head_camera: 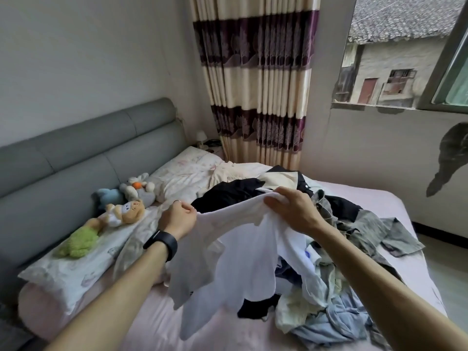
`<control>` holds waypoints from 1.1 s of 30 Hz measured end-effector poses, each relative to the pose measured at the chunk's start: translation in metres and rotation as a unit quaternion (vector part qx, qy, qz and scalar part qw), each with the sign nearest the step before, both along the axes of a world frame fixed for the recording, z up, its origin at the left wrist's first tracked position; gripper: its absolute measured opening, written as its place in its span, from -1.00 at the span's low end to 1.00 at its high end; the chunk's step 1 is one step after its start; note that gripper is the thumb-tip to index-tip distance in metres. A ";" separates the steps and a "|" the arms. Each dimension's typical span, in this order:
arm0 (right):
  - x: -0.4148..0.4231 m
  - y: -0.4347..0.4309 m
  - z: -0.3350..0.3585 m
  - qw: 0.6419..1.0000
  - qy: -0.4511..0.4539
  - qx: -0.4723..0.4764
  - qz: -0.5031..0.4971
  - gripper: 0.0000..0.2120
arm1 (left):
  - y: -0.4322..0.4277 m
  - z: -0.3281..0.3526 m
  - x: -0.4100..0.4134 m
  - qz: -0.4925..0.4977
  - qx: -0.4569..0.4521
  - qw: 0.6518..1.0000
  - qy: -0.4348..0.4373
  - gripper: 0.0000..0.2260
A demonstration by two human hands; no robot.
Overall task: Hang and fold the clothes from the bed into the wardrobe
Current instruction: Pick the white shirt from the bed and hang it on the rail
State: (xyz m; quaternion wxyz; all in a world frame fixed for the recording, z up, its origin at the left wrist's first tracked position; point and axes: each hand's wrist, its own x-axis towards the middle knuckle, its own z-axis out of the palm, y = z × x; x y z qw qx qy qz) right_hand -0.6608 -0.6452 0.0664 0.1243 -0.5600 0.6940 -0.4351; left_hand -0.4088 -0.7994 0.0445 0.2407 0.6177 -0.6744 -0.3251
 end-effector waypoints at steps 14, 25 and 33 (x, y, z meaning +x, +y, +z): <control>0.012 0.000 0.038 0.994 -0.033 -0.078 0.064 -0.82 | 0.066 -0.038 -0.032 -0.197 -0.152 0.963 -0.107 -0.87; -0.039 0.050 0.024 0.979 -0.170 -0.049 0.099 -0.75 | 0.149 -0.086 -0.086 -0.204 -0.061 0.975 -0.068 -0.65; -0.072 0.083 0.017 0.973 -0.194 -0.067 0.105 -0.77 | 0.176 -0.076 -0.102 -0.159 0.012 0.987 -0.033 -0.74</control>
